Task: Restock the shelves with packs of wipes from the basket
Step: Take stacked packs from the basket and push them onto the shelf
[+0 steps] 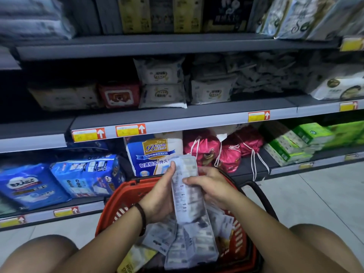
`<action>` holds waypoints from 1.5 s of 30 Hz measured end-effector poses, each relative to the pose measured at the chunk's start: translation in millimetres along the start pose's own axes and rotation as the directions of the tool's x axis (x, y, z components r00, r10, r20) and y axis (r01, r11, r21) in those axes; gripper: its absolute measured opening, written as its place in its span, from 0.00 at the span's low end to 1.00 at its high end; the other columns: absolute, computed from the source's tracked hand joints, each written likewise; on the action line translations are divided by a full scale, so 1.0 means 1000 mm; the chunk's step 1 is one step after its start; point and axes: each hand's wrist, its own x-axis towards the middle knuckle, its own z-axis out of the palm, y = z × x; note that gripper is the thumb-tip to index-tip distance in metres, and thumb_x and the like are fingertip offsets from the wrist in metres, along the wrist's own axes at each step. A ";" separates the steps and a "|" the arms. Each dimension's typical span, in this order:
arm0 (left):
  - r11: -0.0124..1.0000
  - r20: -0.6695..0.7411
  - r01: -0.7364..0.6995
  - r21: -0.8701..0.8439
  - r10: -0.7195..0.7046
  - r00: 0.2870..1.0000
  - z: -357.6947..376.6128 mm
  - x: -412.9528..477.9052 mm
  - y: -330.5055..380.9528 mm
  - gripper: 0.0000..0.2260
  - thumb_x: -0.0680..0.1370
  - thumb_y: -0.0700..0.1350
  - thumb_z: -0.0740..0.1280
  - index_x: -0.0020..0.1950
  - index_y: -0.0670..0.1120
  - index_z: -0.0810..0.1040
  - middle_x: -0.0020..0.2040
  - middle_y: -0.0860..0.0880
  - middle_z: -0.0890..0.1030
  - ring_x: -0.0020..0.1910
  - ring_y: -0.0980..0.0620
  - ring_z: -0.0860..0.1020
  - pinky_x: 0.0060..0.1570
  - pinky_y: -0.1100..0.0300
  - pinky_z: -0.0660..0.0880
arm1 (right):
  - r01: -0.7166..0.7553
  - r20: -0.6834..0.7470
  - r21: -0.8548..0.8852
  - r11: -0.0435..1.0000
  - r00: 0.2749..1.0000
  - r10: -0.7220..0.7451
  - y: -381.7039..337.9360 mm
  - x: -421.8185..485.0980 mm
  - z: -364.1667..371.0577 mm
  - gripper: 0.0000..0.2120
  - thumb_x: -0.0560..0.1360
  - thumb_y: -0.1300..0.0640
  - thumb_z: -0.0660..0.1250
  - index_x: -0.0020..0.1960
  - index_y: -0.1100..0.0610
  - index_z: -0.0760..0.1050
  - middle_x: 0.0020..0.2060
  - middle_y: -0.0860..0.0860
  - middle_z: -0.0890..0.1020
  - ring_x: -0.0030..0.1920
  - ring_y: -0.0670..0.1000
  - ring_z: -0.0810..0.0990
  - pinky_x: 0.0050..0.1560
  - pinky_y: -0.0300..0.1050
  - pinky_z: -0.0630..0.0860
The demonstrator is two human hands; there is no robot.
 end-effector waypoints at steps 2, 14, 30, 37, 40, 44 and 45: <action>0.999 0.072 -0.033 0.014 0.032 0.997 -0.007 -0.006 0.006 0.29 0.85 0.64 0.52 0.79 0.49 0.71 0.74 0.39 0.77 0.73 0.37 0.76 0.71 0.37 0.73 | 0.001 -0.036 0.075 0.997 0.999 0.002 -0.003 0.004 0.007 0.23 0.64 0.59 0.81 0.58 0.59 0.83 0.51 0.61 0.89 0.56 0.67 0.86 0.63 0.74 0.78; 0.961 -0.191 -0.113 0.253 0.164 0.968 -0.016 -0.015 0.023 0.44 0.72 0.50 0.79 0.83 0.55 0.59 0.64 0.42 0.85 0.61 0.41 0.85 0.62 0.44 0.81 | 0.059 0.026 0.242 0.969 0.997 -0.067 -0.020 0.002 0.000 0.30 0.64 0.60 0.77 0.65 0.68 0.78 0.57 0.67 0.85 0.56 0.66 0.86 0.60 0.66 0.82; 0.977 -0.383 -0.213 -0.030 0.185 0.905 -0.014 -0.019 0.049 0.22 0.74 0.56 0.74 0.62 0.44 0.83 0.57 0.42 0.87 0.50 0.42 0.85 0.47 0.51 0.82 | 0.091 -0.262 0.432 0.897 0.965 0.028 -0.023 0.006 -0.020 0.20 0.74 0.62 0.78 0.60 0.62 0.72 0.54 0.64 0.86 0.44 0.62 0.89 0.37 0.55 0.86; 0.975 -0.613 -0.221 0.010 0.180 0.769 -0.031 -0.013 0.041 0.18 0.81 0.45 0.74 0.66 0.38 0.76 0.45 0.41 0.89 0.43 0.40 0.88 0.38 0.50 0.84 | -0.291 -0.234 -0.114 0.950 0.937 0.259 0.004 -0.004 -0.005 0.23 0.83 0.37 0.62 0.55 0.57 0.79 0.45 0.57 0.86 0.41 0.58 0.85 0.44 0.51 0.80; 0.978 -0.692 -0.207 0.036 0.174 0.700 -0.036 -0.012 0.038 0.11 0.81 0.42 0.72 0.60 0.39 0.77 0.49 0.40 0.87 0.44 0.40 0.87 0.32 0.49 0.84 | -0.379 -0.199 -0.691 0.616 0.919 0.342 0.041 -0.012 0.002 0.30 0.76 0.36 0.71 0.66 0.58 0.77 0.57 0.56 0.84 0.53 0.55 0.85 0.52 0.49 0.80; 0.978 -0.713 -0.202 0.060 0.183 0.677 -0.042 -0.009 0.033 0.06 0.82 0.41 0.71 0.56 0.40 0.78 0.53 0.39 0.86 0.47 0.41 0.86 0.44 0.39 0.85 | -0.402 -0.151 -0.765 0.503 0.871 0.467 0.086 -0.015 0.021 0.71 0.67 0.32 0.78 0.83 0.60 0.30 0.84 0.61 0.55 0.78 0.61 0.68 0.69 0.48 0.71; 0.975 -0.708 -0.214 0.058 0.192 0.680 -0.041 -0.009 0.033 0.07 0.82 0.41 0.71 0.57 0.40 0.78 0.53 0.39 0.86 0.48 0.41 0.86 0.48 0.37 0.84 | -0.402 -0.147 -0.755 0.518 0.874 0.464 0.089 -0.012 0.020 0.72 0.67 0.35 0.80 0.83 0.59 0.29 0.84 0.61 0.57 0.76 0.61 0.70 0.67 0.48 0.74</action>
